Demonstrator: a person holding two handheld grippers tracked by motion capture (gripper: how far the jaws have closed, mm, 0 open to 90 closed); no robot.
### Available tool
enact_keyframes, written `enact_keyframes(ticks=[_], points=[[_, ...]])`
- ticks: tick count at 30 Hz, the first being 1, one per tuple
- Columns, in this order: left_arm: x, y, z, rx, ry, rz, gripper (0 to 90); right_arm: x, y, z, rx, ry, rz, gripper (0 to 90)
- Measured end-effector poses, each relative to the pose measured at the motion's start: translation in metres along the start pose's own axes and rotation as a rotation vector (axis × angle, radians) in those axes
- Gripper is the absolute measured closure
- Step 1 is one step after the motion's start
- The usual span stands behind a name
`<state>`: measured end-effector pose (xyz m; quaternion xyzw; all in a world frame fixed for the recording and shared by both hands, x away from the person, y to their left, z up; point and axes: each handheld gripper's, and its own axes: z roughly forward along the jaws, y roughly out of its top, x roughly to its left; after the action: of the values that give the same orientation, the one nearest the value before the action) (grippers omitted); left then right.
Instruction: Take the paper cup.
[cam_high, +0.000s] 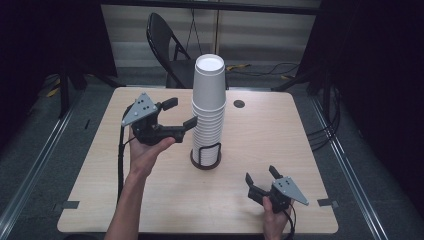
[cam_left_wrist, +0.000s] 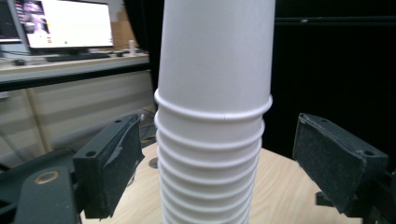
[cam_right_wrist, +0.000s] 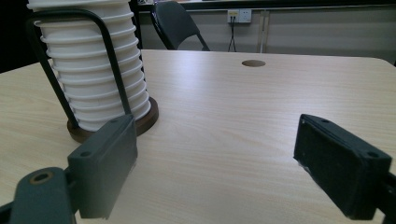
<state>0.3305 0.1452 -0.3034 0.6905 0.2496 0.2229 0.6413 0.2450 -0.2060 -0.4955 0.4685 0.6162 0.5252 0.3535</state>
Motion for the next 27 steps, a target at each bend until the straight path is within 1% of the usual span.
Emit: enact_keyframes(ticks=[1, 2, 3, 4, 6, 8, 10, 11, 12, 13, 15, 17, 18, 20, 22, 23, 24, 25, 27], points=[[0.001, 0.002, 0.001, -0.001, 0.000, 0.006, 15.4, 0.000, 0.000, 0.000, -0.001, 0.001, 0.001, 13.0], [0.003, 0.006, 0.005, 0.003, -0.010, 0.012, 15.4, 0.000, 0.000, 0.000, -0.002, 0.001, 0.001, 13.0], [0.003, 0.006, 0.005, 0.003, -0.010, 0.012, 15.5, 0.000, 0.000, 0.000, -0.002, 0.001, 0.001, 13.0], [0.004, 0.008, 0.007, 0.010, -0.010, 0.023, 15.5, 0.000, 0.000, 0.000, -0.001, 0.003, 0.003, 13.0], [0.005, 0.012, 0.012, 0.010, -0.025, 0.015, 15.9, -0.001, 0.000, 0.000, -0.002, 0.004, 0.003, 13.0], [0.005, 0.014, 0.015, 0.008, -0.026, 0.011, 15.9, -0.001, 0.000, 0.000, -0.002, 0.005, 0.003, 13.0], [0.004, 0.020, 0.021, 0.016, -0.032, 0.041, 15.8, -0.001, 0.000, 0.000, -0.001, 0.006, 0.003, 13.0], [0.003, 0.021, 0.022, 0.015, -0.028, 0.045, 15.9, -0.001, 0.000, 0.000, -0.001, 0.006, 0.002, 13.0], [0.003, 0.021, 0.022, 0.015, -0.028, 0.045, 15.8, -0.001, 0.000, 0.000, -0.001, 0.006, 0.002, 13.0], [0.004, 0.024, 0.026, 0.006, -0.040, 0.032, 15.8, -0.001, 0.000, 0.000, 0.001, 0.005, 0.001, 13.1], [0.004, 0.026, 0.028, 0.008, -0.045, 0.029, 15.4, 0.000, 0.000, 0.000, 0.002, 0.006, 0.001, 13.1], [0.005, 0.029, 0.032, 0.003, -0.046, 0.033, 15.5, 0.000, 0.000, 0.000, 0.002, 0.005, 0.000, 13.1], [0.004, 0.033, 0.034, 0.015, -0.039, 0.048, 15.3, -0.001, 0.000, 0.000, 0.003, 0.007, 0.001, 13.1], [0.004, 0.035, 0.035, 0.018, -0.034, 0.055, 15.4, -0.001, 0.000, 0.000, 0.002, 0.008, 0.002, 13.1], [0.005, 0.039, 0.040, 0.014, -0.059, 0.039, 15.4, 0.000, 0.000, 0.000, 0.001, 0.011, 0.000, 13.1], [0.005, 0.040, 0.041, 0.014, -0.064, 0.036, 15.4, 0.000, 0.000, 0.000, -0.001, 0.008, 0.001, 13.1], [0.005, 0.040, 0.041, 0.014, -0.064, 0.036, 15.3, 0.000, 0.000, 0.000, -0.001, 0.008, 0.001, 13.1], [0.006, 0.042, 0.044, 0.019, -0.068, 0.038, 15.3, 0.000, 0.000, 0.000, -0.001, 0.008, 0.001, 13.1], [0.006, 0.043, 0.051, 0.030, -0.062, 0.037, 13.2, -0.001, 0.000, -0.001, -0.002, 0.010, 0.000, 13.1]])
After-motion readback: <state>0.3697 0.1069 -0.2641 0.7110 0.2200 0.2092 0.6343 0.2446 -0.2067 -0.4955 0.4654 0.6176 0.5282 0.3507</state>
